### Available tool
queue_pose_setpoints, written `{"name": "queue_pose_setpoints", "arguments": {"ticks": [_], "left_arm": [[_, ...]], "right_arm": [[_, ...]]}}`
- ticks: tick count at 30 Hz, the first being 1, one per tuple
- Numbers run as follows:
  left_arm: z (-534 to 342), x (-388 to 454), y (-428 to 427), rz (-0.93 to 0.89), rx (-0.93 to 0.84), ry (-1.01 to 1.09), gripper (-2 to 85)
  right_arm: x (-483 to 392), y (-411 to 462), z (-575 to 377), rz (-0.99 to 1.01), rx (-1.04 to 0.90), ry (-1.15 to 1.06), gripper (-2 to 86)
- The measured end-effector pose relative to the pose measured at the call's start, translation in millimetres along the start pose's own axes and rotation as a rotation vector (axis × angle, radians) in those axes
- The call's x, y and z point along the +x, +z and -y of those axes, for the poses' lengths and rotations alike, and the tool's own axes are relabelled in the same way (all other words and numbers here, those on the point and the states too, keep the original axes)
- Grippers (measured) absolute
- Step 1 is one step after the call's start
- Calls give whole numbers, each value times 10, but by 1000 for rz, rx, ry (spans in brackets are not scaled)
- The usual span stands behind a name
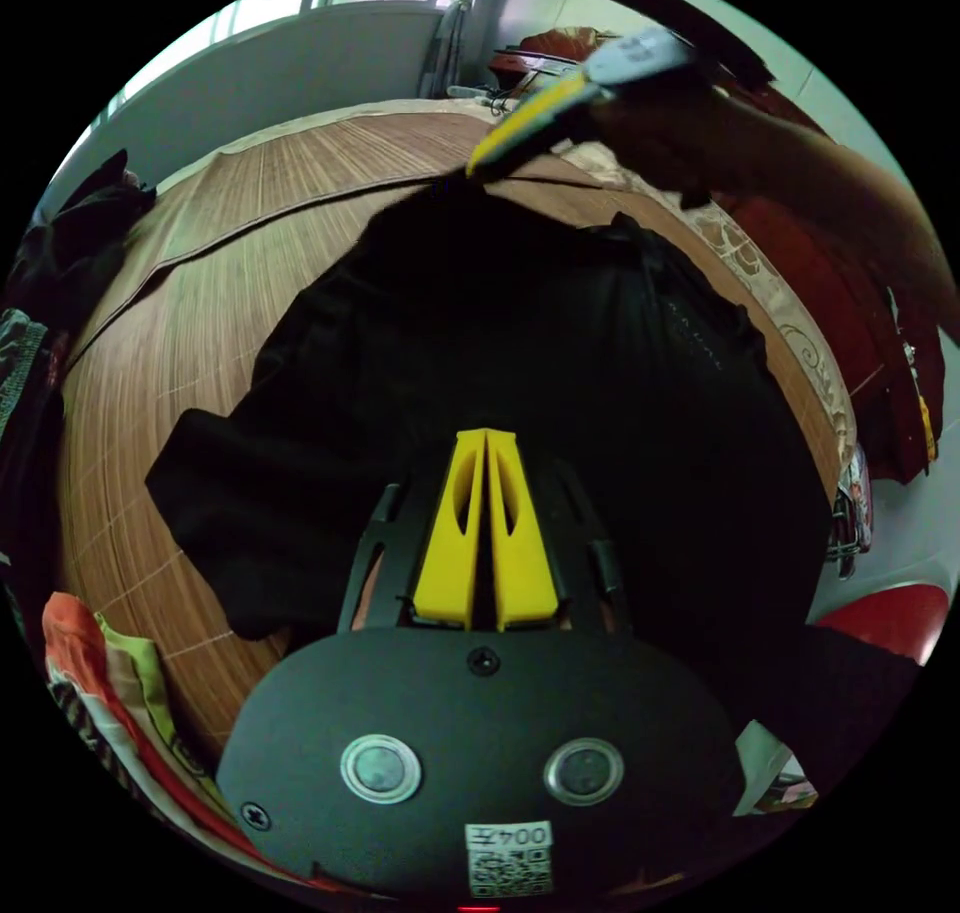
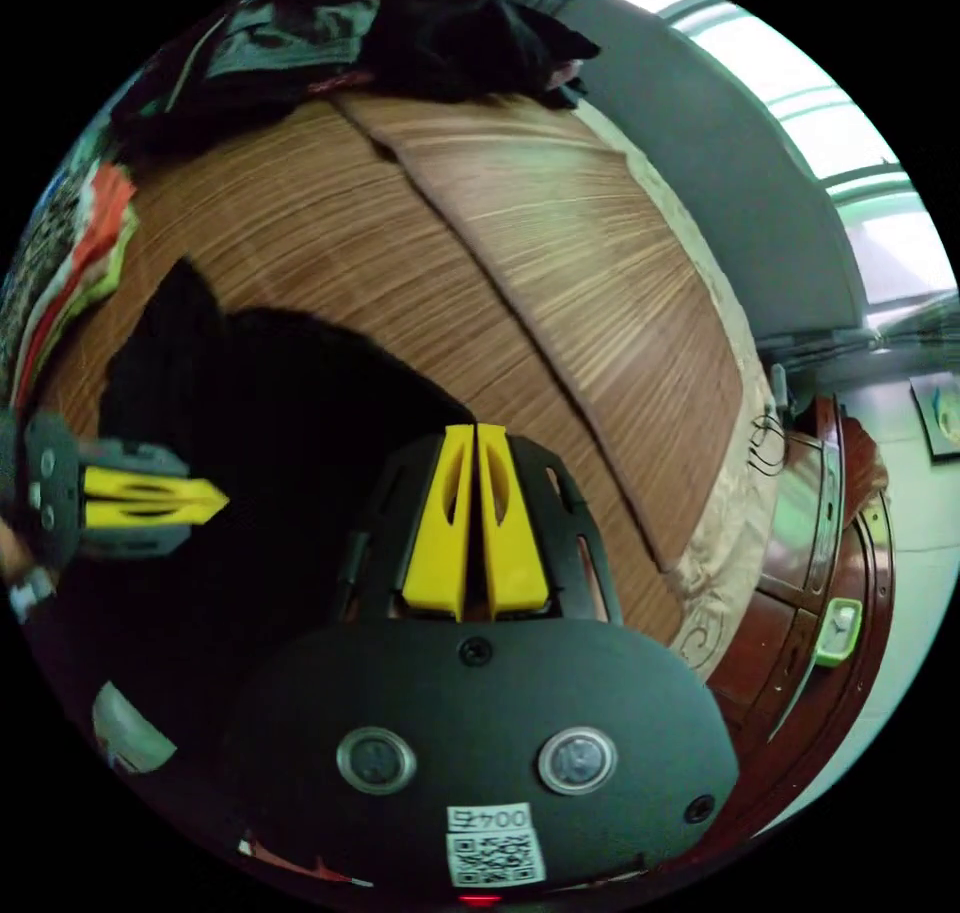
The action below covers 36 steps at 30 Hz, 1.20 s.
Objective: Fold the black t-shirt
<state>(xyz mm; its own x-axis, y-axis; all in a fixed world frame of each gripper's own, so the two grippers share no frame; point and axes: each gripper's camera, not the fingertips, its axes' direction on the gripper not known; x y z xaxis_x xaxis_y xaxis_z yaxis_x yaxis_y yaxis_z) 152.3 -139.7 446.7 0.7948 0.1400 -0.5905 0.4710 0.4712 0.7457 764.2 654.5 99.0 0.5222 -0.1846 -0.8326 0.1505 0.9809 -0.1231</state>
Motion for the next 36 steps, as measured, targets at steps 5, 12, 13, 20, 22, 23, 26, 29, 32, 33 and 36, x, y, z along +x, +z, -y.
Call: {"name": "queue_pose_setpoints", "arguments": {"ticks": [5, 12, 13, 20, 22, 23, 26, 29, 32, 33, 36], "left_arm": [[-57, 32, 35, 16, -3, -3, 2], [-118, 47, 93, 22, -9, -19, 2], [-121, 47, 97, 22, -9, -20, 2], [-143, 52, 156, 27, -20, -27, 2], [-152, 43, 175, 23, -17, -31, 2], [-153, 39, 180, 21, -17, -33, 2], [-152, 35, 204, 21, -18, -34, 2], [-149, 46, 228, 33, -18, -34, 2], [-134, 42, 249, 36, -22, -49, 2], [-128, 37, 258, 35, -23, -58, 2], [-118, 34, 280, 39, -19, -73, 2]], "right_arm": [[555, 234, 644, 66, -155, 17, 99], [916, 428, 586, 265, -192, -8, 109], [1040, 435, 518, 316, -168, 15, 109], [2082, 404, -323, 367, -21, 210, 82], [2294, 542, -701, 319, -76, 256, 73], [2402, 675, -968, 311, -131, 285, 73], [2568, 987, -1573, 310, -235, 369, 77], [2578, 1118, -1822, 290, -221, 363, 85], [2467, 1118, -1757, 181, -156, 235, 95], [2428, 1122, -1733, 148, -150, 196, 96], [2220, 1244, -1633, 24, -175, -31, 97]]}}
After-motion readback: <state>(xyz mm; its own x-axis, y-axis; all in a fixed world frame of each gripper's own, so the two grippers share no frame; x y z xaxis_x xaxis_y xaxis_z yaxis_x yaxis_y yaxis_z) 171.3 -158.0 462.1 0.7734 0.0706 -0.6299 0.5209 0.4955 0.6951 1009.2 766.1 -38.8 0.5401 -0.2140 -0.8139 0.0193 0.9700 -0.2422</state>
